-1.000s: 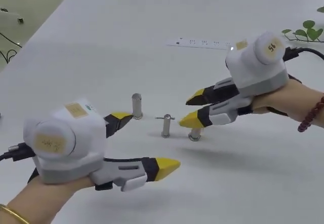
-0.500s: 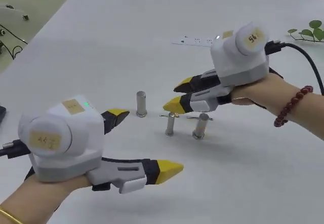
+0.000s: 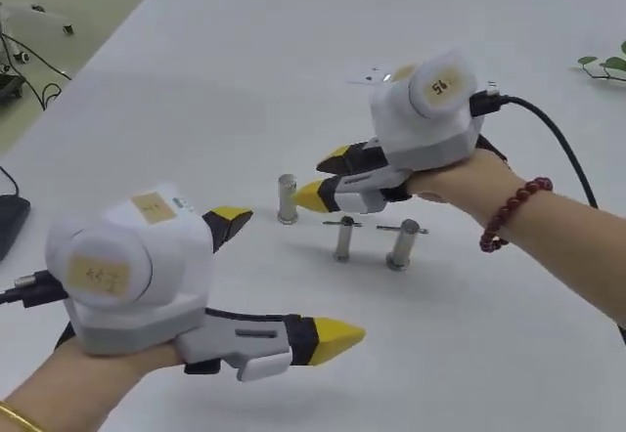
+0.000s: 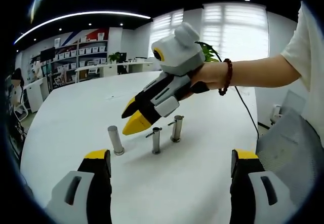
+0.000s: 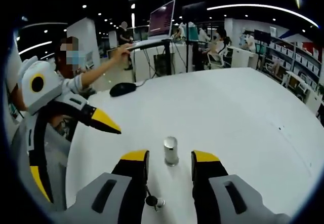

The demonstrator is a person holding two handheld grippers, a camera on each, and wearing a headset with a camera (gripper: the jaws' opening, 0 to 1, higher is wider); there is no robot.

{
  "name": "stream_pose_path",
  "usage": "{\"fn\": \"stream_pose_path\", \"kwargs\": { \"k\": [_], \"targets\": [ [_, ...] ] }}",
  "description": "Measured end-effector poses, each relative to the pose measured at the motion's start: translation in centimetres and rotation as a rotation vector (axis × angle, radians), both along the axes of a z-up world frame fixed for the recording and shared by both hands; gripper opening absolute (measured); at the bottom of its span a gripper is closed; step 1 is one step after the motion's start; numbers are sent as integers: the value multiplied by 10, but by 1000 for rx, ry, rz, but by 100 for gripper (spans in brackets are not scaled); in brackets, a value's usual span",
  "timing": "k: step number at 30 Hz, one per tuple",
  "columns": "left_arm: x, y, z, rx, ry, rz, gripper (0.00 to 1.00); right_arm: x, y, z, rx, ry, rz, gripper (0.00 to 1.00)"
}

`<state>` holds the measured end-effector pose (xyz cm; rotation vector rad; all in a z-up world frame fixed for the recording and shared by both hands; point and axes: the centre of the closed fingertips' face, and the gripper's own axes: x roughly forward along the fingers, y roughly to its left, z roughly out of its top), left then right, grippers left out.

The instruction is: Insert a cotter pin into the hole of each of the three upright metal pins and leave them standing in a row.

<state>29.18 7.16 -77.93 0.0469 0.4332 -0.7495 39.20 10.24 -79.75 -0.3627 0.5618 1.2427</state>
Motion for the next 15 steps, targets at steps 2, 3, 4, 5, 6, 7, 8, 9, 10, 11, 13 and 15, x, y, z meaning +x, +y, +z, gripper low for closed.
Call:
{"fn": "stream_pose_path", "kwargs": {
  "k": [2, 3, 4, 5, 6, 7, 8, 9, 10, 11, 13, 15],
  "targets": [
    [0, 1, 0, -3, 1, 3, 99, -2, 4, -1, 7, 8, -1, 35],
    [0, 1, 0, -2, 1, 4, 99, -2, 7, -2, 9, 6, -1, 34],
    [-1, 2, 0, -1, 2, 6, 99, -1, 9, -3, 7, 3, -4, 34],
    [-1, 2, 0, 0, 3, 6, 99, 2, 12, -6, 2, -3, -11, 34],
    [-1, 3, -1, 0, 5, 9, 99, 4, 13, -6, 3, -10, -15, 33],
    [-1, 3, 0, 0, 5, 10, 99, 5, 15, -7, 6, -12, -18, 32],
    [-1, 4, 0, -1, 5, 11, 99, 5, 16, -7, 8, -12, -21, 29],
    [-1, 5, 0, -1, 5, 13, 99, 6, 18, -8, 9, -12, -25, 28],
    [-1, 6, 0, 0, 6, 15, 99, 6, 19, -8, 11, -8, -29, 26],
    [-1, 6, 0, 2, 6, 16, 99, 7, 20, -10, 7, -2, -36, 26],
    [-1, 7, 0, 5, 6, 16, 98, 7, 21, -13, 1, 5, -47, 26],
    [-1, 9, 0, 15, 4, 17, 98, 7, 22, -15, 1, 14, -55, 25]
  ]
}}
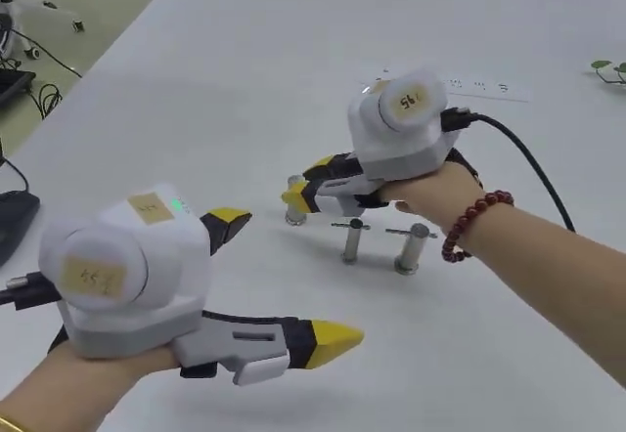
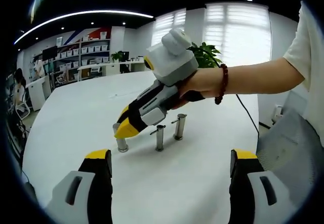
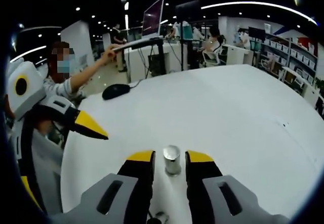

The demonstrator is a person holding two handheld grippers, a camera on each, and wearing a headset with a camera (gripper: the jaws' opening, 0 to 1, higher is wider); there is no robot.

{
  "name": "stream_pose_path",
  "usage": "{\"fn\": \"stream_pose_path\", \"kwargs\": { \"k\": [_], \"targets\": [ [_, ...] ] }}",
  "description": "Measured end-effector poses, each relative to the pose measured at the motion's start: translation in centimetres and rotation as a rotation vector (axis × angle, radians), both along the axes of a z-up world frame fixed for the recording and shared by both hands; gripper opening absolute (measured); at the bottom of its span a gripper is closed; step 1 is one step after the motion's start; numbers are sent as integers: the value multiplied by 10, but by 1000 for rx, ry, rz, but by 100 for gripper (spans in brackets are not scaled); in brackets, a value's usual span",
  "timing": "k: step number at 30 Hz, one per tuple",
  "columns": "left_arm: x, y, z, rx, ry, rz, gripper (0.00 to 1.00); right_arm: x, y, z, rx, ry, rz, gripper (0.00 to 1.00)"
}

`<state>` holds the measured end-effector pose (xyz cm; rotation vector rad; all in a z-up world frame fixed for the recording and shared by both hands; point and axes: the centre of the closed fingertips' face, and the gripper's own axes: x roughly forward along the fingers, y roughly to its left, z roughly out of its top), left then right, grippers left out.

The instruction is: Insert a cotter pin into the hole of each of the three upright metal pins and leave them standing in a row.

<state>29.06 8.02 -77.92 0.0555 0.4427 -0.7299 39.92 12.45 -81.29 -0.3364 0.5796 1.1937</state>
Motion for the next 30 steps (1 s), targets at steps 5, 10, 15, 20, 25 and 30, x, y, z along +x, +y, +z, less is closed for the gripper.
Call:
{"fn": "stream_pose_path", "kwargs": {
  "k": [5, 10, 15, 20, 25, 30],
  "targets": [
    [-1, 2, 0, 2, 2, 1, 97, 4, 5, -10, -11, -3, 3, 22],
    [-1, 4, 0, 4, -2, 7, 96, 10, 6, -8, -3, -18, -11, 18],
    [-1, 5, 1, 3, -4, 8, 95, 13, 6, -9, -4, -17, -21, 16],
    [-3, 5, 0, 10, -6, 6, 95, 13, 5, -9, -17, -24, -35, 14],
    [-3, 6, 0, 8, -8, 10, 95, 7, 8, -9, -33, -23, -39, 14],
    [-3, 6, 0, 11, -7, 9, 95, 1, 9, -9, -37, -12, -35, 13]
  ]
}}
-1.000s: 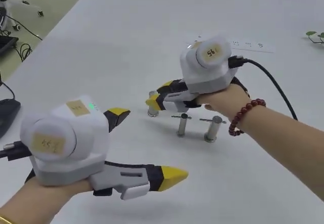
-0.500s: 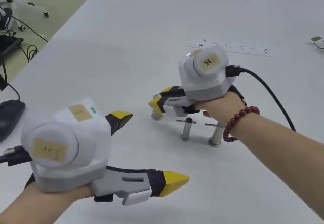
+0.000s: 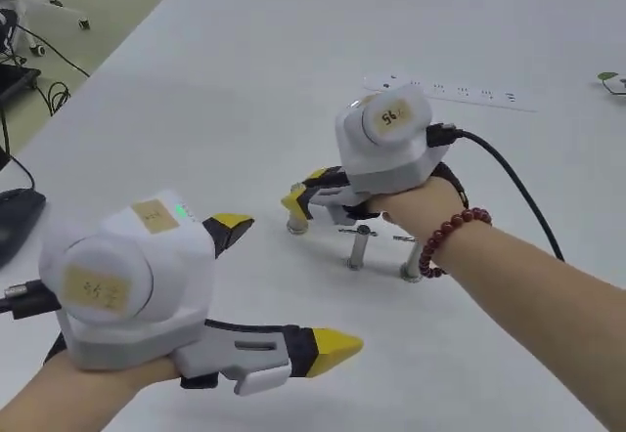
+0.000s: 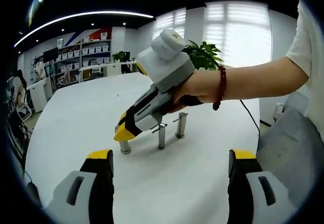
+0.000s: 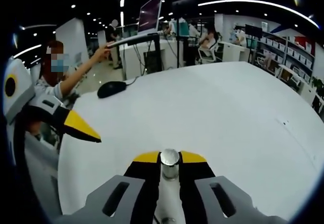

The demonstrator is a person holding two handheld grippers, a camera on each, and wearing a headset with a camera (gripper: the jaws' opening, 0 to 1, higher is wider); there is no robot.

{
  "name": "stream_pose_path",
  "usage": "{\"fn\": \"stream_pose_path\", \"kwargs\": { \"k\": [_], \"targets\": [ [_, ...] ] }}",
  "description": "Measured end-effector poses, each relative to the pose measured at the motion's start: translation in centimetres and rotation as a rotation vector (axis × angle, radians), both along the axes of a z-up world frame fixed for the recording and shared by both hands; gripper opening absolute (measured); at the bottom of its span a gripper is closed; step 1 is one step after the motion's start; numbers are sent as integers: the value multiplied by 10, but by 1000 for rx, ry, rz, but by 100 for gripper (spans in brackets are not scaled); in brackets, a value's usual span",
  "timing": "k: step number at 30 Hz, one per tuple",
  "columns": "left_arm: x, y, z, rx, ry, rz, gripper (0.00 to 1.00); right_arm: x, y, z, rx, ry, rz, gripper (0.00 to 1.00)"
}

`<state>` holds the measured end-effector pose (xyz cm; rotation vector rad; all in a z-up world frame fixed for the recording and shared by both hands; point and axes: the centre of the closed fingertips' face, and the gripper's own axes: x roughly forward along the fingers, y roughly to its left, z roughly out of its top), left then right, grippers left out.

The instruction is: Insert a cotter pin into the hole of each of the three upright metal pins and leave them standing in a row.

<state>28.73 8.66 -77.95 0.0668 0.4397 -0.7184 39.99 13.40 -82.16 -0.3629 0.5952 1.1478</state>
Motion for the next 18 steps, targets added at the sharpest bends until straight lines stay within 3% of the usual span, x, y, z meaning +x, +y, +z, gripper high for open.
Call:
{"fn": "stream_pose_path", "kwargs": {
  "k": [7, 18],
  "targets": [
    [0, 1, 1, 3, -4, 3, 94, -13, 4, 6, 3, -3, 37, 13],
    [0, 3, 5, 8, -14, 12, 94, -52, 6, 15, 16, 15, 91, 13]
  ]
}}
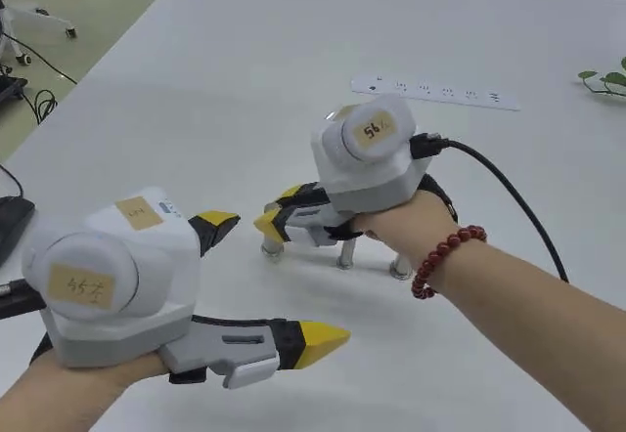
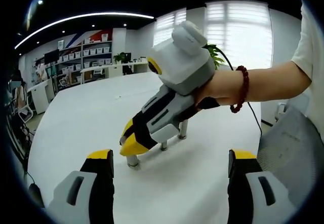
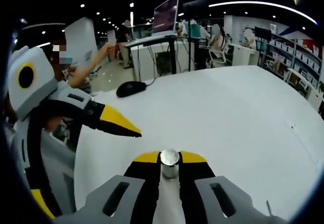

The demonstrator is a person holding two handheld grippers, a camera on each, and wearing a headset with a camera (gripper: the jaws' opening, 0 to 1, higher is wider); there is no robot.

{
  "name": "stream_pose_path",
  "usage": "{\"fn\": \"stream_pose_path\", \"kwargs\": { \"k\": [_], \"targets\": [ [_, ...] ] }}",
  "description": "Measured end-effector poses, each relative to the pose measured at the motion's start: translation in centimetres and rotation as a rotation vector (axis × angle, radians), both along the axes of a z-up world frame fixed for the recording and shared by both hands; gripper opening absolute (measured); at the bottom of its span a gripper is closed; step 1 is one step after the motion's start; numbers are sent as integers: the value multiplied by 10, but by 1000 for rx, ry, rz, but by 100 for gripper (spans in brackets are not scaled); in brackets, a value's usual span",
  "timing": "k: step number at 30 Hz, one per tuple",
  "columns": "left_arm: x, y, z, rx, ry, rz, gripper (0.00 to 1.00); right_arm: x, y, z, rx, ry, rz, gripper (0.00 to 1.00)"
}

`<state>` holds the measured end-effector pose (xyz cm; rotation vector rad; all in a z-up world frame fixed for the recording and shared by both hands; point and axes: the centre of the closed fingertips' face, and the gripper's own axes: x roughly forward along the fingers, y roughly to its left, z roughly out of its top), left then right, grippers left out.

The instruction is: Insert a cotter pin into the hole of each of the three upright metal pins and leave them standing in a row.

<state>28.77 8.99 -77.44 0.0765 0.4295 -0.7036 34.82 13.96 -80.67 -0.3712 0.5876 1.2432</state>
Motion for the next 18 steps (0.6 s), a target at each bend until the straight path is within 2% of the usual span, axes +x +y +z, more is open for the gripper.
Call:
{"fn": "stream_pose_path", "kwargs": {
  "k": [10, 18],
  "targets": [
    [-5, -3, 3, -2, -3, -9, 94, -24, -18, -5, -18, 11, 15, 13],
    [-7, -4, 2, -1, 0, -10, 93, -32, -36, -3, -7, 17, -4, 13]
  ]
}}
